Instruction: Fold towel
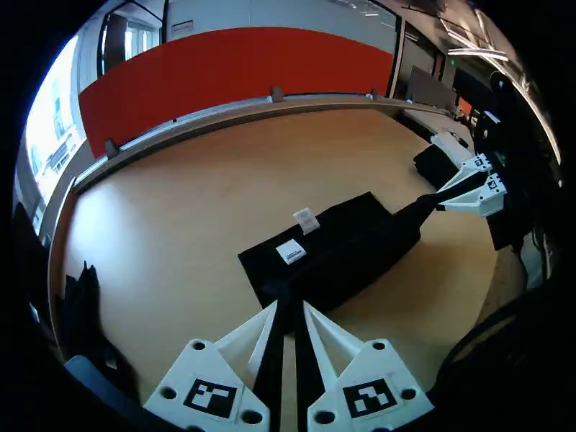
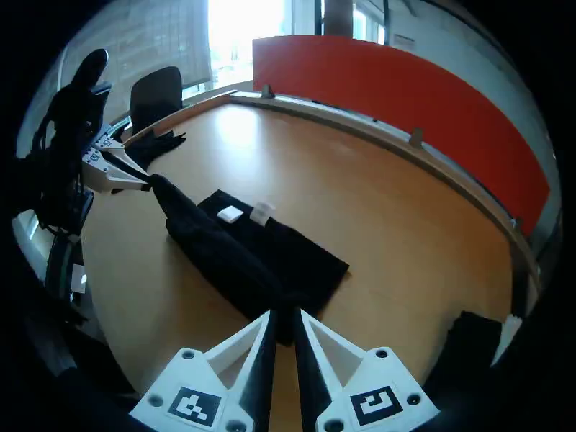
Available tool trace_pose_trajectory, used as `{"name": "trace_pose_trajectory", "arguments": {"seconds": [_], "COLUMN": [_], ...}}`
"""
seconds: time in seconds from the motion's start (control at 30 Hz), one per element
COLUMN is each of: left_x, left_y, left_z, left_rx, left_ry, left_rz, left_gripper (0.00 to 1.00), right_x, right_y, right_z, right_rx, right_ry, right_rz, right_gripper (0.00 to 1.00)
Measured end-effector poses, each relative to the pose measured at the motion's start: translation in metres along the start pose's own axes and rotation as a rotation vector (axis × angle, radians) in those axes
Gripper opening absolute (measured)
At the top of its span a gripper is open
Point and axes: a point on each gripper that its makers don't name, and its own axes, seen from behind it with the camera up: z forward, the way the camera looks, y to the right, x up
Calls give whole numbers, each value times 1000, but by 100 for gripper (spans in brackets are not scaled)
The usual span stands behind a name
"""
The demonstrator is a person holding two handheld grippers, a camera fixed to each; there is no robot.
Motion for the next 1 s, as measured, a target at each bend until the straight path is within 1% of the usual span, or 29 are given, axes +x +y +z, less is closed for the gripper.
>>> {"name": "trace_pose_trajectory", "arguments": {"seconds": [0.37, 0.67, 0.87, 1.0], "left_x": [-3, -11, -13, -14], "left_y": [-4, -12, -18, -22], "left_z": [21, 46, 62, 71], "left_rx": [7, 20, 46, 61], "left_ry": [-16, -38, -48, -59], "left_rz": [1, -4, 0, -5], "left_gripper": [9, 9, 10, 11], "right_x": [-7, -15, -16, -17], "right_y": [11, 20, 27, 30], "right_z": [16, 35, 49, 55], "right_rx": [4, 7, -4, -11], "right_ry": [-34, -64, -80, -93], "right_rz": [7, 17, 24, 24], "right_gripper": [15, 15, 16, 16]}}
